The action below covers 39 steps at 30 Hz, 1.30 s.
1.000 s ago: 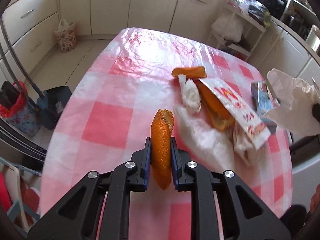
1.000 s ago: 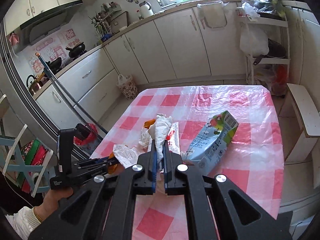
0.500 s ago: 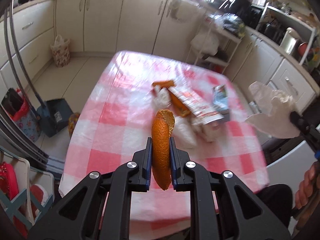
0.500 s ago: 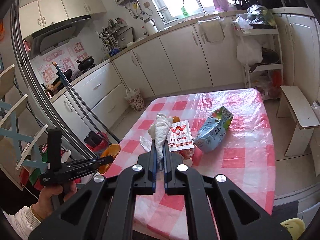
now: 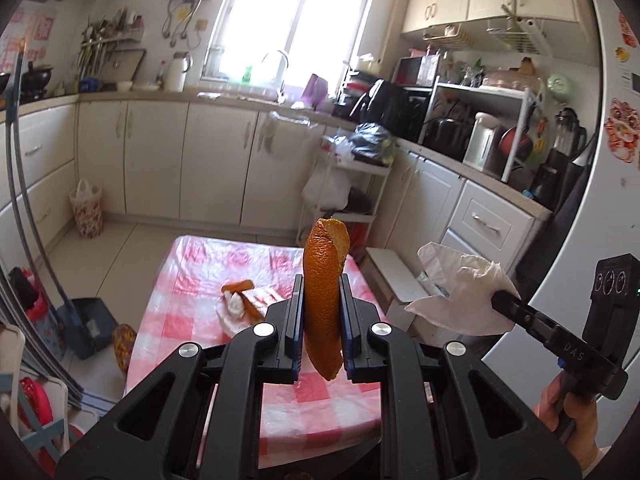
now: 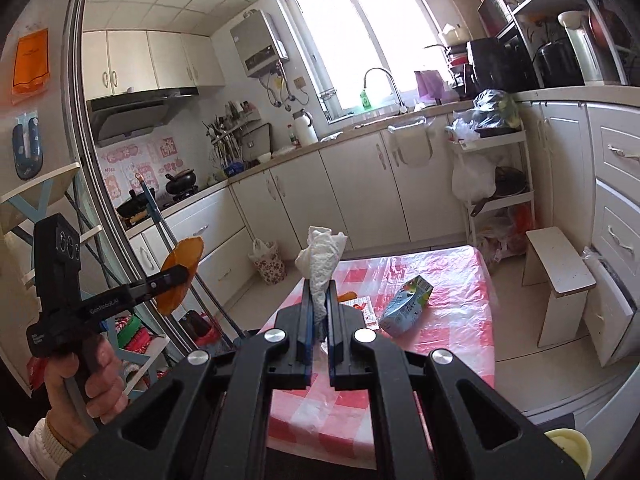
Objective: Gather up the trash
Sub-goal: 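Carry peel and wrapper over the yellow bin while both tools open to drop them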
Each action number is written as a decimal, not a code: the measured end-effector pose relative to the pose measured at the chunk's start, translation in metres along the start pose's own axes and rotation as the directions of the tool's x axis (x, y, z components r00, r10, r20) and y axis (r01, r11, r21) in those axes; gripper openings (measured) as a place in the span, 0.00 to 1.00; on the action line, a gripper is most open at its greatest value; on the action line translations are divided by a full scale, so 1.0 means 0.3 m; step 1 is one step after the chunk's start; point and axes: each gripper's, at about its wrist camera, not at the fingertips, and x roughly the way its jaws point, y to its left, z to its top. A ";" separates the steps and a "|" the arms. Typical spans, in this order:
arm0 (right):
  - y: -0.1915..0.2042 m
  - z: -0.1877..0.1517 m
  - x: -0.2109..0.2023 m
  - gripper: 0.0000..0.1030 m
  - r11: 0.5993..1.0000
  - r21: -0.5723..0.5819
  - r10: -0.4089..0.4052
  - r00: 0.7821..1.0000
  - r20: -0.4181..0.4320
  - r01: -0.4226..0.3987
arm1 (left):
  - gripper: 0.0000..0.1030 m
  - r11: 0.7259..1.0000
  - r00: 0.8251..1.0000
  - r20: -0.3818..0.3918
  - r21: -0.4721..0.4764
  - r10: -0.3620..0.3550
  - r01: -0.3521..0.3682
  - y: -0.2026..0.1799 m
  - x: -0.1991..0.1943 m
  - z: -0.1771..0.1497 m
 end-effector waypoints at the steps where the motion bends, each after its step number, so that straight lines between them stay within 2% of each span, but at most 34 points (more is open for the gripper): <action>1: 0.009 0.003 -0.016 0.06 1.000 -0.005 -0.002 1.000 0.009 0.002 | 0.14 1.000 1.000 0.010 0.005 -0.001 0.001 -0.010 -0.020 0.002; 11: 0.038 0.017 -0.152 0.06 0.999 -0.027 -0.019 0.996 0.089 0.022 | 0.14 1.000 0.997 0.070 0.011 -0.027 0.026 -0.060 -0.151 0.018; 27: -0.039 -0.023 -0.280 0.06 0.992 0.011 -0.124 0.985 0.119 0.124 | 0.14 0.996 0.996 0.047 0.053 -0.075 0.072 -0.159 -0.133 -0.003; 39: -0.039 -0.028 -0.306 0.07 0.991 0.023 -0.133 0.983 0.126 0.132 | 0.14 0.995 0.996 0.050 0.062 -0.078 0.075 -0.187 -0.144 0.000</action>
